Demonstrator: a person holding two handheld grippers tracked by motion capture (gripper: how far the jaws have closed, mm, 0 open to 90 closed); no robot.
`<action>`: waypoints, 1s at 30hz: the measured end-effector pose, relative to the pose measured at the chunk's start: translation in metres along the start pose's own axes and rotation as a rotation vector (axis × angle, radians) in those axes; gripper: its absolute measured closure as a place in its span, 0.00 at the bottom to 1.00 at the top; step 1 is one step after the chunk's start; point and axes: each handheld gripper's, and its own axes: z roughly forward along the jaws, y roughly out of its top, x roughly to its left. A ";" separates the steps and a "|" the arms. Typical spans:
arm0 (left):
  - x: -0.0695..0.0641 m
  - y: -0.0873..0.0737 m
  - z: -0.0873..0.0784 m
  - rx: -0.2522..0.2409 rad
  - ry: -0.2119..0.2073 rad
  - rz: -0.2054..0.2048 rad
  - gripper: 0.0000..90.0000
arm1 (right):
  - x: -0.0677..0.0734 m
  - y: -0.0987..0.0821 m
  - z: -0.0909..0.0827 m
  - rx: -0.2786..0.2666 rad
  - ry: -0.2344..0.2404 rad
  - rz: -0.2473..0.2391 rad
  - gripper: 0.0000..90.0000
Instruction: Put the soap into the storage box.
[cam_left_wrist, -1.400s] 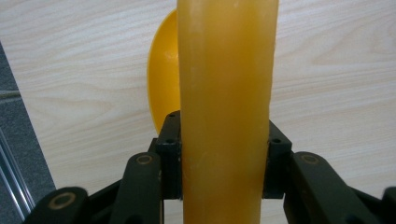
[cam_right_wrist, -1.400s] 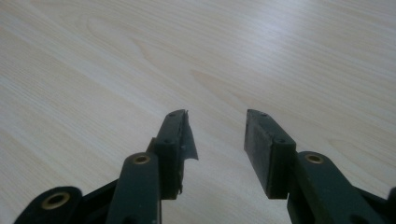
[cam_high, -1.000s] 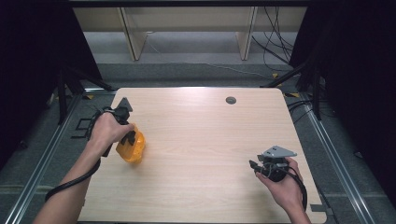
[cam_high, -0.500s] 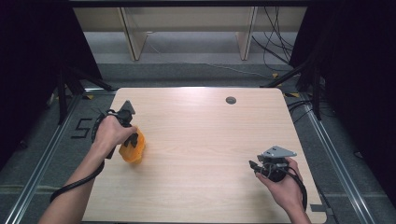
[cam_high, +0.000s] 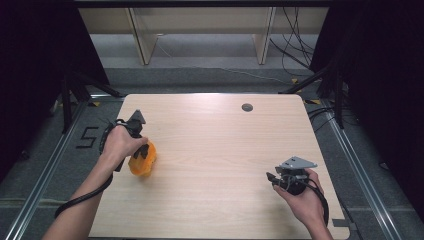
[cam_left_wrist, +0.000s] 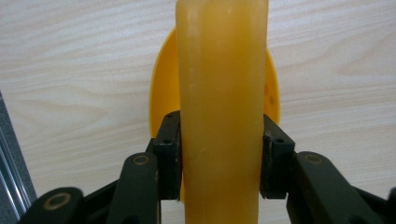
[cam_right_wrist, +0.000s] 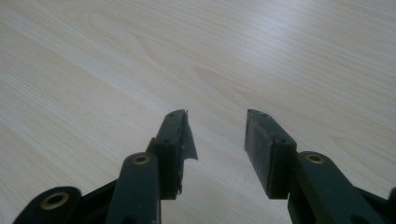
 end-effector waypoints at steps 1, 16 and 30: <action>0.000 0.000 0.000 0.000 0.000 0.000 0.63 | 0.000 0.000 0.000 0.000 0.000 0.000 0.66; 0.003 -0.008 -0.015 -0.111 -0.006 0.062 0.43 | 0.001 -0.001 0.000 0.001 0.003 0.015 0.64; 0.006 -0.026 -0.031 -0.254 -0.004 0.125 0.35 | 0.000 -0.001 0.001 -0.001 0.006 0.012 0.63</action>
